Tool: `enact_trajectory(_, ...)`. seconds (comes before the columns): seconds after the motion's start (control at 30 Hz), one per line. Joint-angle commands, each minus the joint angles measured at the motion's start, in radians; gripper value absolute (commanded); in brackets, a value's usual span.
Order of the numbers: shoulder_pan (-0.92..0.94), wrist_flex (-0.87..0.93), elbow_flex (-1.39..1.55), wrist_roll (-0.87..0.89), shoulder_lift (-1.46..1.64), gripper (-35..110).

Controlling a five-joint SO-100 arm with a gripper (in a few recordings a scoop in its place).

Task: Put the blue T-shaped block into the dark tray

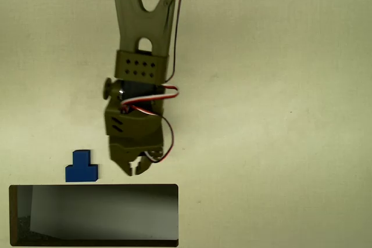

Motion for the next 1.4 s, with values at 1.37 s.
enact_trajectory(1.37,0.087,-0.230,-0.716,-0.310,-0.876,0)
